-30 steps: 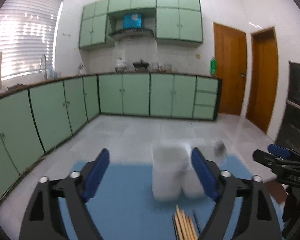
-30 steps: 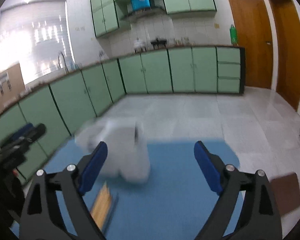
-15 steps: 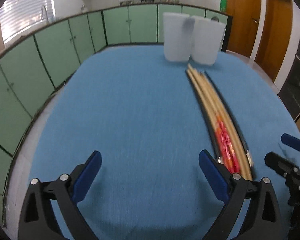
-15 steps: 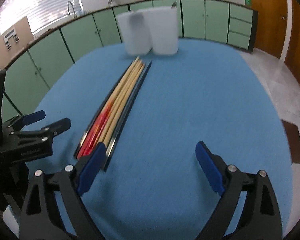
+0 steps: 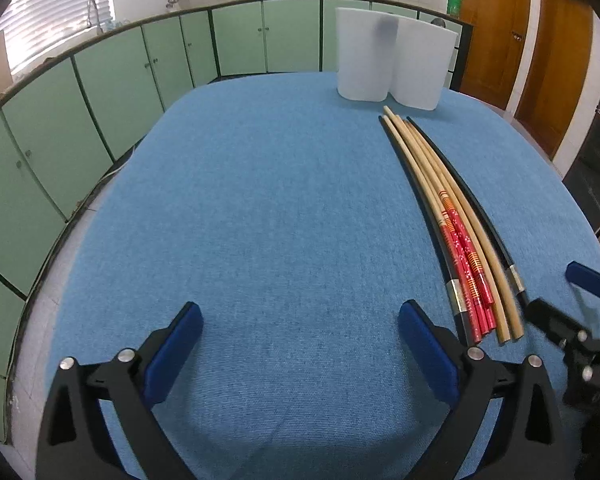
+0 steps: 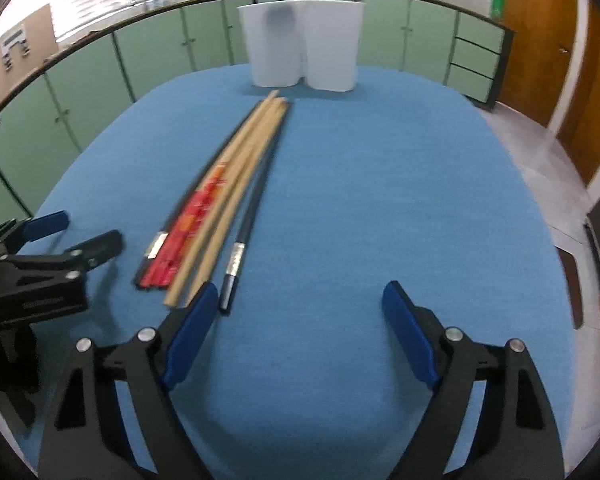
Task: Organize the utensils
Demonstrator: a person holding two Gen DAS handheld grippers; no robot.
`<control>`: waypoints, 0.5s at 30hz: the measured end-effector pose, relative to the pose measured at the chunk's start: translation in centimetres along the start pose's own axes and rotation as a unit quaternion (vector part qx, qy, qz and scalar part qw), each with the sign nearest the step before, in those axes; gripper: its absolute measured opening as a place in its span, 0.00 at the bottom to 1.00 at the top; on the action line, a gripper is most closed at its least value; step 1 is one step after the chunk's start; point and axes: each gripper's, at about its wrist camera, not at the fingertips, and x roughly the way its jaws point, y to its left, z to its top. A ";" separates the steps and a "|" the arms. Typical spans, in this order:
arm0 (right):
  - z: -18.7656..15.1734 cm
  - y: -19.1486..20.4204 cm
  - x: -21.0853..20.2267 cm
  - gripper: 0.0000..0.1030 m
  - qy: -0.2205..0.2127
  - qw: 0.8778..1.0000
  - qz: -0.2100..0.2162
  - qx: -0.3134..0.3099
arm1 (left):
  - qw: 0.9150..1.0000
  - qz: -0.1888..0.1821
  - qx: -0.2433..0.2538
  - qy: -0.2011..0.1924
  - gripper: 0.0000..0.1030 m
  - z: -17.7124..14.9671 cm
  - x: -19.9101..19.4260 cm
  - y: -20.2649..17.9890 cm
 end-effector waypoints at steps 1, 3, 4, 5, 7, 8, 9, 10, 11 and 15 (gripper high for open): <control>-0.4 -0.8 -0.2 0.78 -0.002 1.000 -0.008 0.003 | 1.000 0.000 0.000 0.000 0.94 0.4 0.4 -0.3; -0.8 -1.4 -0.5 0.71 -0.003 1.000 0.004 0.014 | 1.000 0.000 -0.001 -0.001 0.94 0.3 0.5 -0.4; -1.0 -1.6 -0.6 0.67 -0.002 1.000 0.018 0.019 | 1.000 0.000 -0.001 -0.001 0.94 0.3 0.5 -0.4; -1.1 -1.6 -0.7 0.65 -0.001 0.999 0.035 0.024 | 1.000 0.000 -0.001 -0.002 0.94 0.2 0.4 -0.3; -1.2 -1.1 -0.6 0.50 -0.003 0.999 0.049 0.020 | 1.000 -0.001 -0.003 -0.003 0.94 0.1 0.3 -0.1; -1.2 -1.0 -0.6 0.45 -0.004 0.999 0.048 0.015 | 1.000 -0.002 -0.004 -0.003 0.94 0.0 0.3 -0.1; -1.2 -0.7 -0.6 0.36 -0.004 0.999 0.047 0.010 | 1.000 -0.002 -0.005 -0.002 0.94 0.0 0.2 0.0; -1.1 -0.5 -0.5 0.29 -0.005 0.999 0.046 0.006 | 1.000 -0.003 -0.005 -0.002 0.94 -0.1 0.3 0.1; -1.0 -0.4 -0.5 0.25 -0.005 0.999 0.048 0.005 | 1.000 -0.003 -0.005 -0.002 0.94 -0.1 0.2 0.1; -0.9 -0.2 -0.5 0.06 -0.003 0.998 0.069 0.003 | 1.000 -0.004 -0.001 -0.002 0.94 -0.1 0.2 0.0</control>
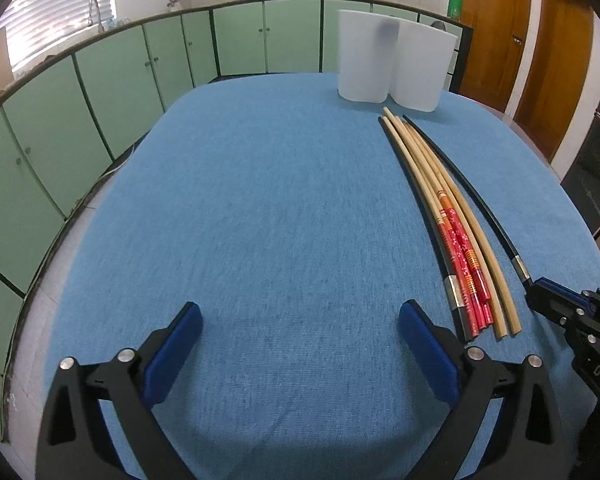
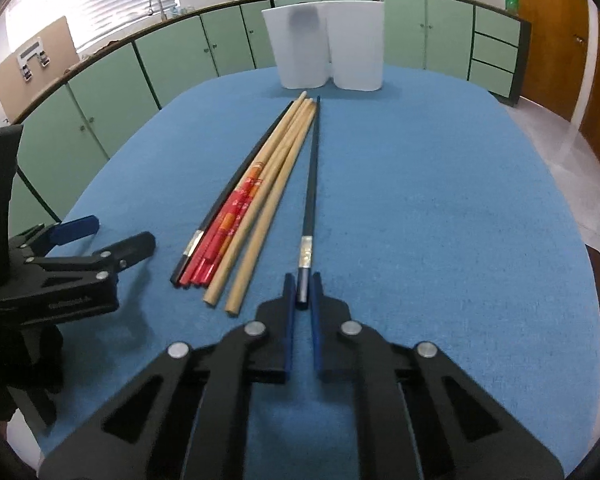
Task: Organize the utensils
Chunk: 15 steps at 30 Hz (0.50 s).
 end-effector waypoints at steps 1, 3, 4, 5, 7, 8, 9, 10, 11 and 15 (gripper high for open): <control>0.1 -0.1 -0.1 0.06 0.000 1.000 0.003 0.002 | 1.000 -0.002 0.004 0.000 0.94 0.0 0.0 -0.2; -0.1 -0.5 -0.3 0.06 -0.001 1.000 0.005 0.009 | 1.000 -0.014 0.010 -0.003 0.94 0.0 -0.1 -0.5; 0.0 -0.7 -0.3 0.06 -0.003 1.000 -0.001 0.015 | 1.000 -0.024 0.011 -0.005 0.94 0.0 -0.2 -0.7; 0.0 -1.0 -0.5 0.06 -0.005 1.000 -0.008 0.017 | 0.999 -0.031 0.011 -0.006 0.94 0.0 -0.3 -0.8; 0.0 -1.4 -0.6 0.06 -0.009 1.000 -0.026 0.014 | 0.999 -0.052 0.014 -0.010 0.94 -0.1 -0.5 -1.2; 0.0 -1.7 -0.6 0.06 -0.010 0.999 -0.033 0.013 | 0.998 -0.059 0.018 -0.010 0.94 -0.1 -0.5 -1.6; 0.0 -1.9 -0.6 0.06 -0.010 0.999 -0.034 0.015 | 0.998 -0.066 0.023 -0.011 0.94 -0.2 -0.5 -1.9; -0.1 -2.2 -0.6 0.06 -0.010 0.999 -0.033 0.020 | 0.997 -0.069 0.026 -0.011 0.94 -0.2 -0.6 -2.1; -0.1 -2.4 -0.6 0.06 -0.010 0.999 -0.033 0.023 | 0.997 -0.071 0.031 -0.011 0.94 -0.2 -0.6 -2.4; -0.1 -2.4 -0.6 0.06 -0.010 0.999 -0.037 0.022 | 0.997 -0.057 0.047 0.000 0.95 -0.2 -0.1 -3.3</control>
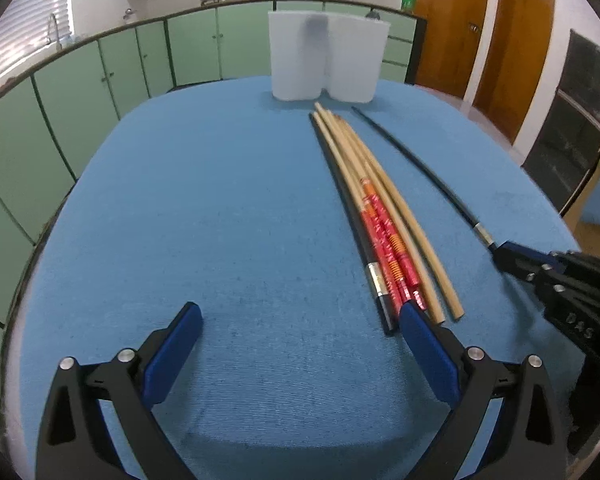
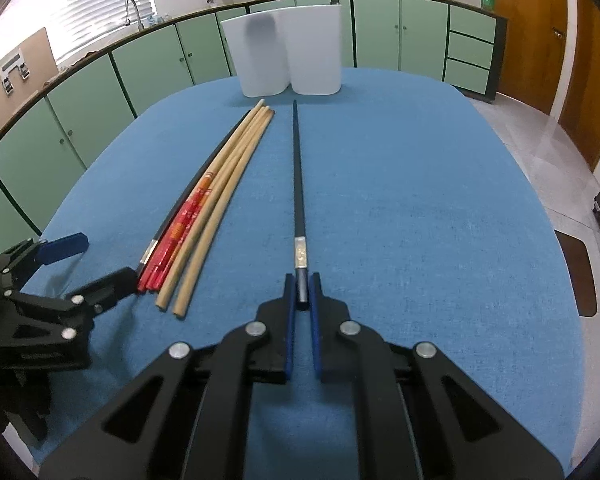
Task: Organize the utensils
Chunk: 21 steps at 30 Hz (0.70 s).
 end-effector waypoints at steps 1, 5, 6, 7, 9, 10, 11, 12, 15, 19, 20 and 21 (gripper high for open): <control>0.0 -0.1 0.0 0.06 0.000 1.000 0.000 0.000 | 1.000 0.000 -0.003 0.000 0.95 0.0 0.0 0.1; 0.0 -0.1 0.0 0.06 0.000 1.000 0.004 0.003 | 1.000 0.014 -0.019 -0.002 0.95 0.0 0.0 0.5; 0.0 -0.1 0.0 0.06 0.000 1.000 0.003 0.003 | 1.000 0.021 -0.023 -0.002 0.95 0.1 0.0 0.6; 0.0 -0.1 0.0 0.06 0.001 1.000 0.003 0.003 | 0.999 0.026 -0.027 -0.003 0.95 0.2 -0.1 0.6; 0.0 -0.1 0.0 0.07 0.001 1.000 0.004 0.003 | 0.999 0.034 -0.028 -0.004 0.95 0.2 -0.1 0.6; 0.0 -0.1 0.0 0.07 0.001 1.000 0.004 0.004 | 0.999 0.035 -0.027 -0.005 0.95 0.2 -0.1 0.6; 0.0 -0.2 0.0 0.07 0.001 1.000 0.006 0.005 | 0.999 0.037 -0.024 -0.006 0.95 0.2 -0.2 0.5; 0.0 -0.1 0.1 0.07 0.001 1.000 0.006 0.006 | 0.999 0.038 -0.023 -0.007 0.94 0.2 -0.2 0.5; 0.1 -0.2 0.1 0.07 0.002 1.000 0.007 0.006 | 0.999 0.027 -0.024 -0.007 0.82 0.3 -0.1 0.2; 0.1 -0.2 0.2 0.07 0.002 1.000 0.007 0.005 | 0.999 0.031 -0.014 -0.015 0.62 0.2 -0.3 -0.4; 0.1 -0.3 0.2 0.07 0.002 1.000 0.009 0.007 | 0.999 0.031 -0.013 -0.017 0.53 0.2 -0.4 -0.5; 0.1 -0.4 0.2 0.07 0.002 1.000 0.011 0.008 | 0.999 0.027 -0.013 -0.019 0.43 0.3 -0.3 -0.6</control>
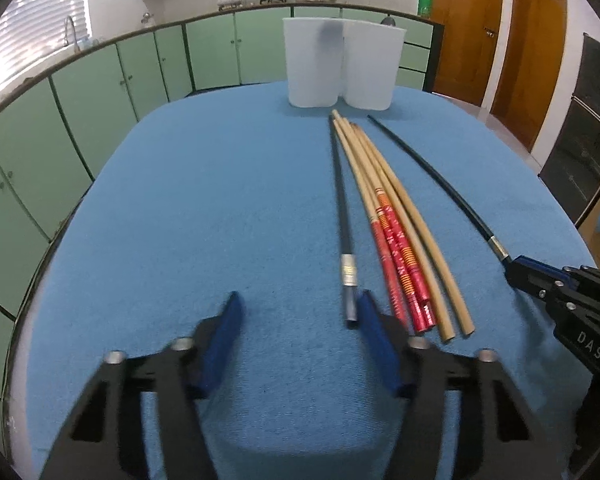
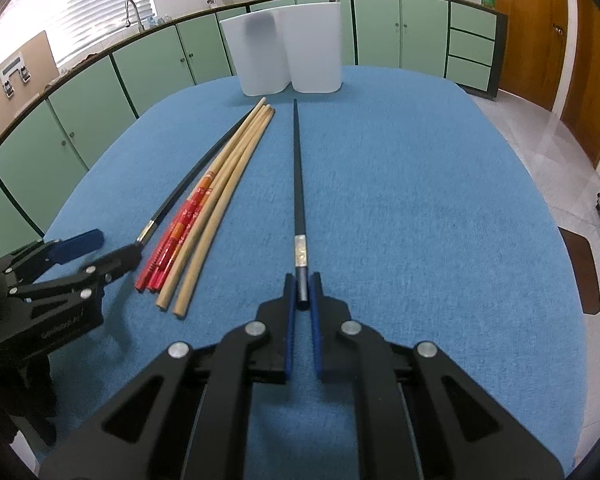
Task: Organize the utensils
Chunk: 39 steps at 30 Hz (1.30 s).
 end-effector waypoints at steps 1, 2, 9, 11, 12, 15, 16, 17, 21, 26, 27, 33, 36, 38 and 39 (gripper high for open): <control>0.0 -0.1 0.0 0.06 0.000 1.000 0.002 0.002 | 1.000 -0.006 0.000 -0.001 0.37 0.0 0.0 -0.1; 0.0 -0.2 0.0 0.06 0.000 1.000 0.003 0.003 | 1.000 -0.011 -0.001 -0.003 0.27 0.1 0.0 -0.2; -0.1 0.1 -0.1 0.06 -0.003 1.000 0.000 -0.002 | 1.000 -0.023 -0.012 -0.008 0.07 0.1 -0.2 -0.2; -0.1 0.1 -0.3 0.06 -0.005 1.000 0.003 0.001 | 0.999 -0.027 -0.020 -0.015 0.07 0.2 -0.6 0.2; -0.1 0.0 -0.4 0.06 -0.008 1.000 0.004 0.003 | 0.999 -0.027 -0.021 -0.019 0.07 0.3 -0.8 0.3; 0.4 -0.2 -1.6 0.06 -0.026 1.000 0.002 -0.004 | 0.999 -0.025 -0.019 -0.042 0.07 1.1 -2.6 0.5; 0.7 -0.3 -2.1 0.06 -0.034 0.999 0.002 -0.005 | 0.998 -0.024 -0.018 -0.051 0.07 1.4 -3.3 0.6; 1.0 -0.3 -2.6 0.06 -0.041 0.999 0.003 -0.006 | 0.998 -0.023 -0.017 -0.061 0.07 1.9 -4.1 0.7; 3.4 -0.9 -6.0 0.06 -0.087 0.996 0.006 -0.011 | 0.994 -0.021 -0.009 -0.108 0.07 4.0 -7.6 1.2; 7.3 -1.7 -9.9 0.06 -0.141 0.990 0.010 -0.024 | 0.987 -0.037 -0.007 -0.156 0.07 7.3 -11.1 1.9; 8.2 -1.8 -10.6 0.06 -0.150 0.988 0.013 -0.027 | 0.986 -0.038 -0.006 -0.163 0.06 7.8 -11.5 2.0; 13.8 -2.5 -12.8 0.06 -0.171 0.983 0.049 -0.036 | 0.977 -0.069 0.003 -0.201 0.06 12.4 -13.5 2.2; 16.5 -2.5 -12.9 0.06 -0.167 0.984 0.053 -0.040 | 0.976 -0.080 0.013 -0.203 0.05 14.7 -13.3 2.1; 17.3 -2.5 -13.1 0.06 -0.168 0.983 0.052 -0.042 | 0.978 -0.082 0.010 -0.193 0.06 15.3 -12.7 2.5; 17.4 -2.5 -13.1 0.06 -0.170 0.983 0.052 -0.040 | 0.980 -0.077 0.008 -0.186 0.06 15.0 -12.2 2.7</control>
